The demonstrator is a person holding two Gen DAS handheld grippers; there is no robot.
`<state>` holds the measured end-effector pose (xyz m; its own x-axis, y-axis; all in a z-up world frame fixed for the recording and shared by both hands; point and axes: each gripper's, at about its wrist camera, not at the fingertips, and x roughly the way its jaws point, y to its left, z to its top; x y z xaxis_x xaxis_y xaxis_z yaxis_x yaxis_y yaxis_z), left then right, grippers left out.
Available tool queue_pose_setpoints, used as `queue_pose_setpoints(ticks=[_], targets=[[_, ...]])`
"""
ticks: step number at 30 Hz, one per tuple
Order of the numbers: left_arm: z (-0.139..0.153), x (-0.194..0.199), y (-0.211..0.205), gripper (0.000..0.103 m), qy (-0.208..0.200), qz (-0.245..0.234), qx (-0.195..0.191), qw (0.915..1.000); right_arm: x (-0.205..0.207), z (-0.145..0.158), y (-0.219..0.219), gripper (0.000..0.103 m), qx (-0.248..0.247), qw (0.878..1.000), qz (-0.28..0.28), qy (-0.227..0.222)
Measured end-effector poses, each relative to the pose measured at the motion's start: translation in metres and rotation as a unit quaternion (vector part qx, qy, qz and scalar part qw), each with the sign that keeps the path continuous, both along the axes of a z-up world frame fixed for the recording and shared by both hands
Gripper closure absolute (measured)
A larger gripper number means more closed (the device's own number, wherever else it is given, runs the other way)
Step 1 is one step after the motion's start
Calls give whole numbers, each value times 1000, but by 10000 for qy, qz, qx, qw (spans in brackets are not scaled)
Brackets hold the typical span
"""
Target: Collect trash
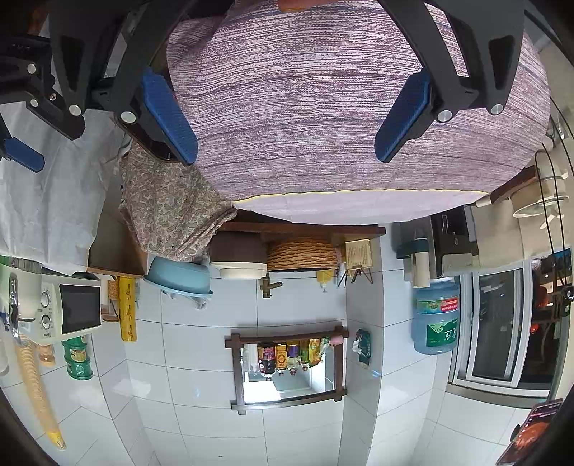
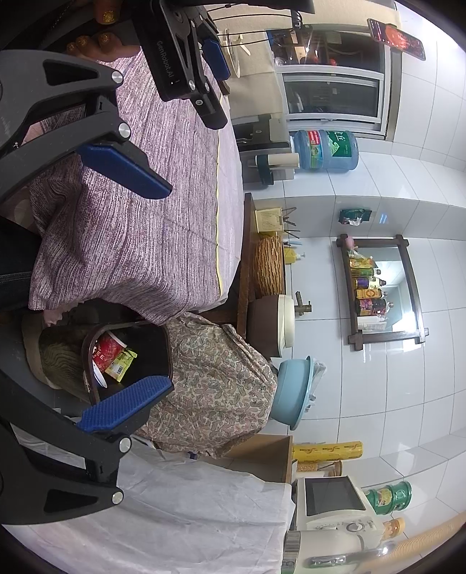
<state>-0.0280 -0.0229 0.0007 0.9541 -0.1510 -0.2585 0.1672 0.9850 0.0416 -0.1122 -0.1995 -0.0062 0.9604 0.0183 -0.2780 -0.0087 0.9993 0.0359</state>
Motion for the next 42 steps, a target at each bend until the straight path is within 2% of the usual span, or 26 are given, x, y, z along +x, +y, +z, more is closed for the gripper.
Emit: queue_pose_setpoints(ticks=[42], targets=[[-4,1,4,5,-38,6,21,10000,0,0,1,6,11,10000,-1,23]])
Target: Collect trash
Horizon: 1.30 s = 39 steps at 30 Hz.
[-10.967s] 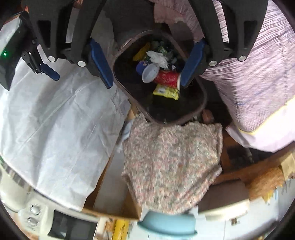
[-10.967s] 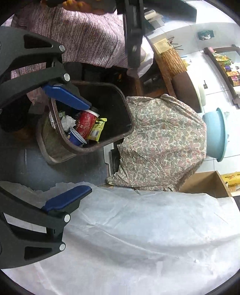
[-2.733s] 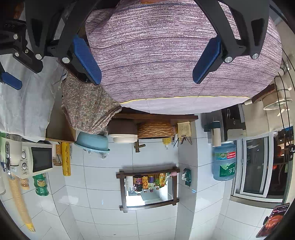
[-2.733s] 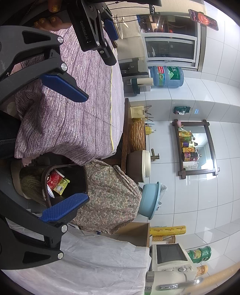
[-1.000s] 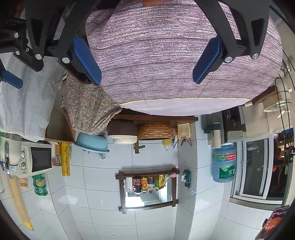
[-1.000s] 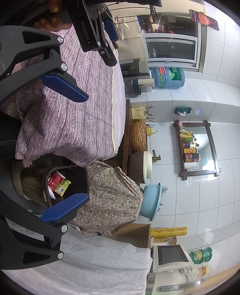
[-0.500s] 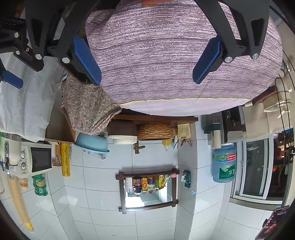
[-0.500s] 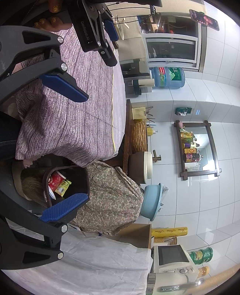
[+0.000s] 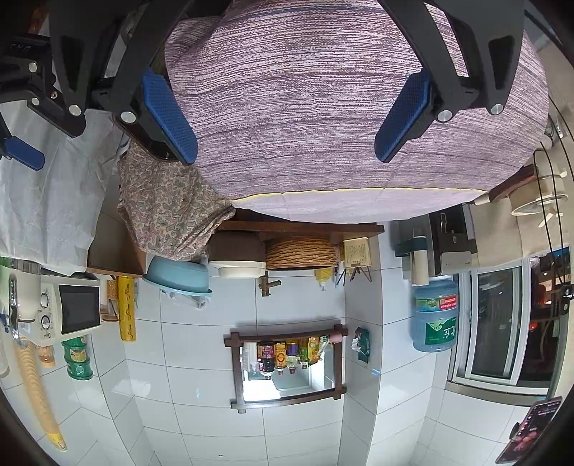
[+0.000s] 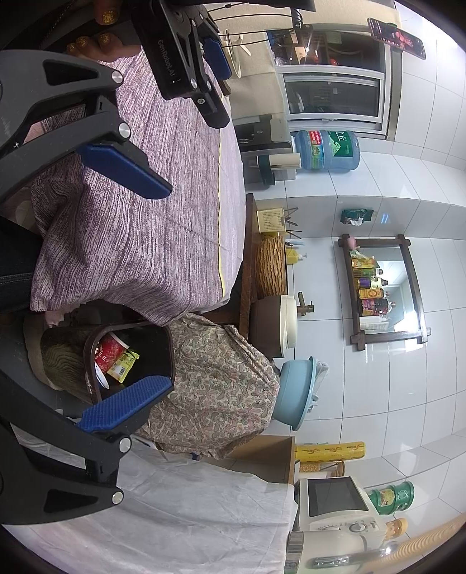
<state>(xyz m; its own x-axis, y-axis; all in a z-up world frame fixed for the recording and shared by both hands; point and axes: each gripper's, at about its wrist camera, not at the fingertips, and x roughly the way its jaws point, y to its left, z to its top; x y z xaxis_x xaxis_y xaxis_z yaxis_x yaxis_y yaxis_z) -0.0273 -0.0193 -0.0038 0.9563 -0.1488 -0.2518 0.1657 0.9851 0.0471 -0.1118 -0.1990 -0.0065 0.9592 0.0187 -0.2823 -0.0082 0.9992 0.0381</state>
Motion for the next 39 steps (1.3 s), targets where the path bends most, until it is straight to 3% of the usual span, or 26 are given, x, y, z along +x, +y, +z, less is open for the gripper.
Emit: queue_pose_setpoints(ticks=[39], targets=[[1,2,3,5,54,-16,-21,10000,0,-4,6,6,31,10000,34,52]])
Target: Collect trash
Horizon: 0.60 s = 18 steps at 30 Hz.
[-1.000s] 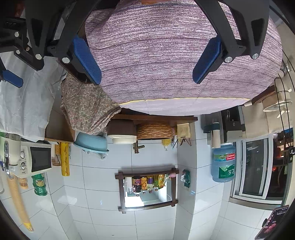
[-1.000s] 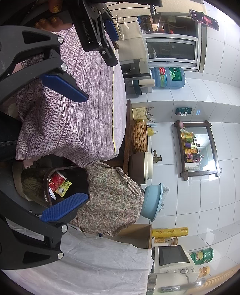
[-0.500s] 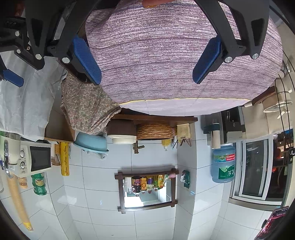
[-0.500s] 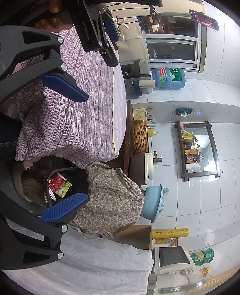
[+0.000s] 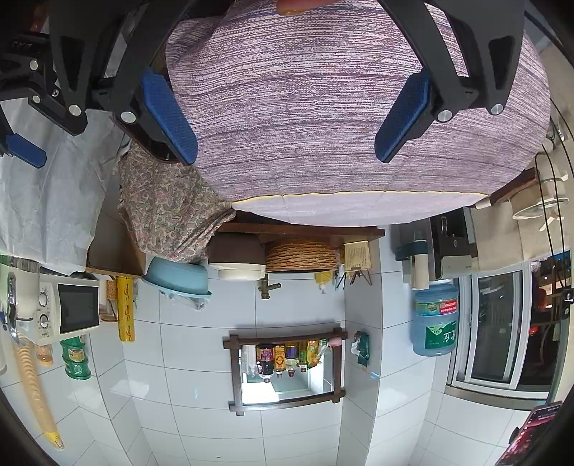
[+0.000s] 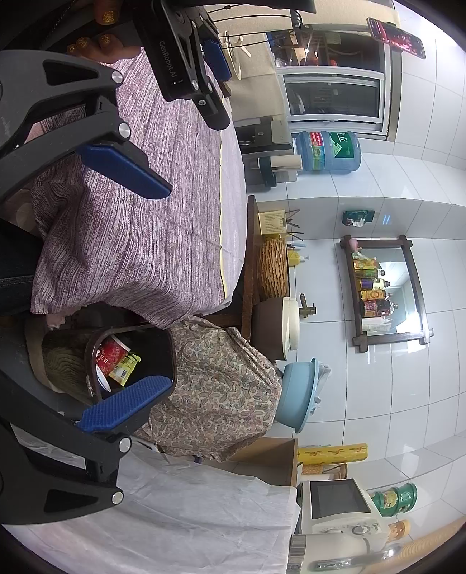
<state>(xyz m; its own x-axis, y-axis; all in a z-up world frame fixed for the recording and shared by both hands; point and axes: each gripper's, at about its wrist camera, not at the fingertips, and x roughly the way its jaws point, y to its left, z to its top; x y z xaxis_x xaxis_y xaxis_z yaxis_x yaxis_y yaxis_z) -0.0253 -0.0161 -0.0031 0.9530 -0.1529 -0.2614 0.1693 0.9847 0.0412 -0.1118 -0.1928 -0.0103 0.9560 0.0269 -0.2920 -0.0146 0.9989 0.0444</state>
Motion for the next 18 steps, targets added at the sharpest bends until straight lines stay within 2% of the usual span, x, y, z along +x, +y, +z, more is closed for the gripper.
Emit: queue_pose_setpoints(ticks=[18], targets=[[0,-1,3,5,-59,42,-44,10000,1,-1,-1,6,12,10000,0,16]])
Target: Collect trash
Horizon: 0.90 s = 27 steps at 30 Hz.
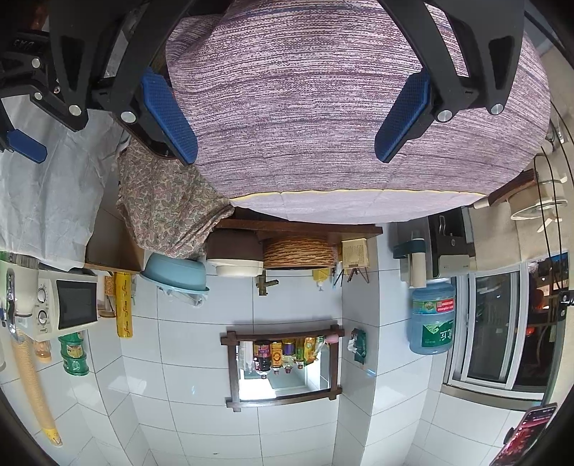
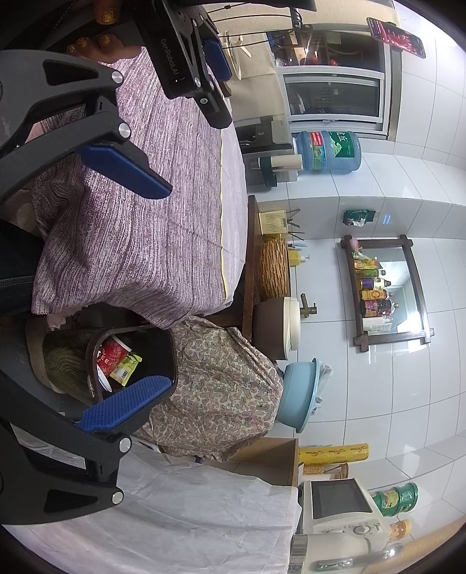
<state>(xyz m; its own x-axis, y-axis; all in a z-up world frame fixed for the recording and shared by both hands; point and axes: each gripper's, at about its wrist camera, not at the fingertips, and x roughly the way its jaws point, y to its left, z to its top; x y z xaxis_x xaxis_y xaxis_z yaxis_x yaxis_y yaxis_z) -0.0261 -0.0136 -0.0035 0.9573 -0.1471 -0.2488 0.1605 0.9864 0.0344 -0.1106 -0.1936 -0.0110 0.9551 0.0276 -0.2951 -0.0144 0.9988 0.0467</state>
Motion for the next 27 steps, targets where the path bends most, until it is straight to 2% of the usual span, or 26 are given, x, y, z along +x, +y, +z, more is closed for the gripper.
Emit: queue_pose_setpoints(ticks=[27], targets=[[-1,3,0,5,148,-11,-1,9999,-1,-2,1,6,18,10000,4,22]])
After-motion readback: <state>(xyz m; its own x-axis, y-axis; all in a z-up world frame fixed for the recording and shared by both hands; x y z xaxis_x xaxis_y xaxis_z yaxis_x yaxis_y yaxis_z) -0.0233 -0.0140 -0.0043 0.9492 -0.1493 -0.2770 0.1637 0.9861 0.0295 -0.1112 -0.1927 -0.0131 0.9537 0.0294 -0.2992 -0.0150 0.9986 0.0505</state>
